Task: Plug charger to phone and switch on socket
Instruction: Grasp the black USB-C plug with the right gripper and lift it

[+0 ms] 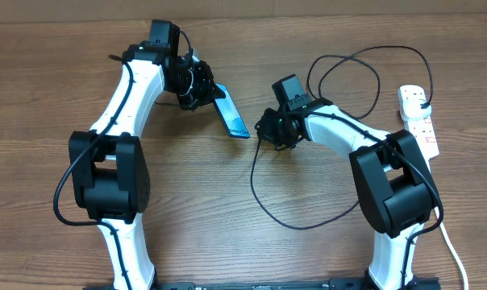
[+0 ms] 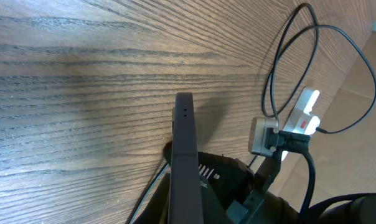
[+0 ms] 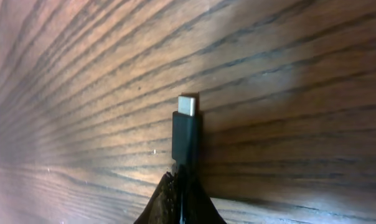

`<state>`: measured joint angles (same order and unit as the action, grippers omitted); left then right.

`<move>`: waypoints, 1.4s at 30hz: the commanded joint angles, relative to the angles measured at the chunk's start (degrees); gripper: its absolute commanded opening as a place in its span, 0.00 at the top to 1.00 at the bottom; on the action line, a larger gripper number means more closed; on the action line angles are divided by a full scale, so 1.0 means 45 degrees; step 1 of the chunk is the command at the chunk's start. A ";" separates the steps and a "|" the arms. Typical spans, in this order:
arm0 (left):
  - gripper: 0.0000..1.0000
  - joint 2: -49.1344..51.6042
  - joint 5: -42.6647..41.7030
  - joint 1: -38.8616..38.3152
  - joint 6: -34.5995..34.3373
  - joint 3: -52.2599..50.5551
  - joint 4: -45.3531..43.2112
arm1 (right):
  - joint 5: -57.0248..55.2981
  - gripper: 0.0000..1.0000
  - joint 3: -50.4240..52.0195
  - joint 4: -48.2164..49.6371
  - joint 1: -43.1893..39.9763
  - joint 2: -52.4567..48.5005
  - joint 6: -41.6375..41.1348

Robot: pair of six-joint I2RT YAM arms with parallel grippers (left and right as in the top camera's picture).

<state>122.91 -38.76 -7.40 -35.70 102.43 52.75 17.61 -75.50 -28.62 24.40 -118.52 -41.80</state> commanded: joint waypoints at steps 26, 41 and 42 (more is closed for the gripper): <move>0.96 -0.0005 -0.9972 -0.0209 0.1175 0.0204 -0.1598 | 0.2905 0.96 -0.0185 -0.4090 -0.0724 0.8782 0.3264; 0.96 -0.0005 -0.9894 -0.0447 0.1311 0.0204 -0.2127 | 0.3269 0.96 0.1433 -0.3803 0.0539 0.9078 0.2283; 0.96 -0.0005 -0.9826 -0.0447 0.1321 0.0204 -0.2142 | 0.3274 0.96 0.1530 -0.3706 0.0563 0.9092 0.2239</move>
<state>122.91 -80.18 -9.39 -31.16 102.43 43.57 31.38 -70.11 -46.72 26.41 -78.81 -30.09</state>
